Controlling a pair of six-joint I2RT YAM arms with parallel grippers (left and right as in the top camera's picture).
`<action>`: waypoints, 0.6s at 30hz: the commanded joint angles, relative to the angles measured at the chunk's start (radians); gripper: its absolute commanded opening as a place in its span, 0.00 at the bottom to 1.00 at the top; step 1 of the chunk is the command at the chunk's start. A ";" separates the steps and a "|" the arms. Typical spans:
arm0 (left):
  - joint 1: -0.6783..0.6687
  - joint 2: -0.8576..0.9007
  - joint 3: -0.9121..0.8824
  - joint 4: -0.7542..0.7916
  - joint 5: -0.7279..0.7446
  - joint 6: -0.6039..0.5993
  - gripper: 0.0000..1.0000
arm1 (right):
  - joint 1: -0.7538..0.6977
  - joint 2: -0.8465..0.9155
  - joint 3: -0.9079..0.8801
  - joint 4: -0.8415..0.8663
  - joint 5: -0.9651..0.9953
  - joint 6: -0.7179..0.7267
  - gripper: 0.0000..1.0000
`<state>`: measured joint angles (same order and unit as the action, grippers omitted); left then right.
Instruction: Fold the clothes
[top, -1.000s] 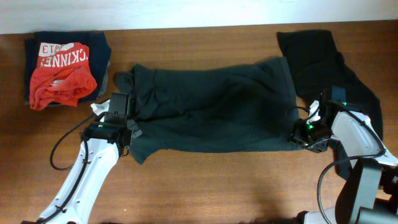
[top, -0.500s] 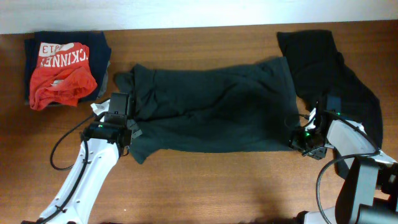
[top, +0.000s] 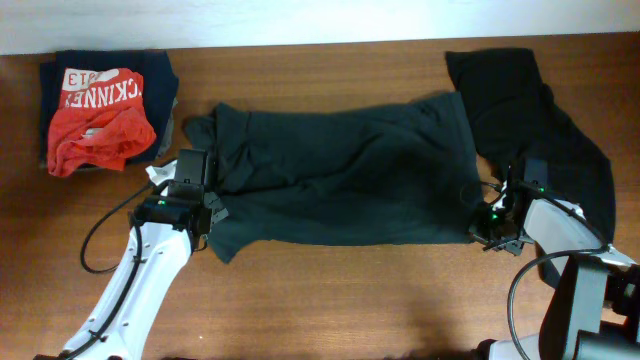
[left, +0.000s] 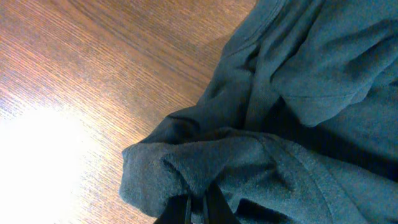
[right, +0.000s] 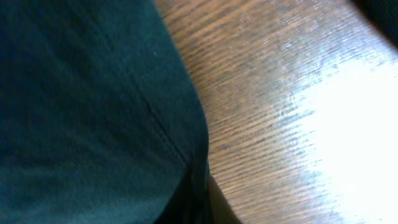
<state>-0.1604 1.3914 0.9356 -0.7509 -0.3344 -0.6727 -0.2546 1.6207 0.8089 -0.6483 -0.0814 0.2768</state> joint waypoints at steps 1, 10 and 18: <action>0.005 -0.001 0.014 -0.021 -0.029 0.021 0.00 | -0.001 0.000 0.032 -0.071 -0.014 0.021 0.04; 0.005 -0.120 0.061 -0.139 -0.029 0.048 0.00 | -0.002 -0.088 0.339 -0.397 -0.019 0.016 0.04; 0.005 -0.330 0.061 -0.286 -0.019 0.068 0.01 | -0.003 -0.140 0.493 -0.626 -0.023 -0.033 0.04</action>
<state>-0.1604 1.1442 0.9730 -0.9924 -0.3332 -0.6270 -0.2546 1.5379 1.2678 -1.2381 -0.0986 0.2665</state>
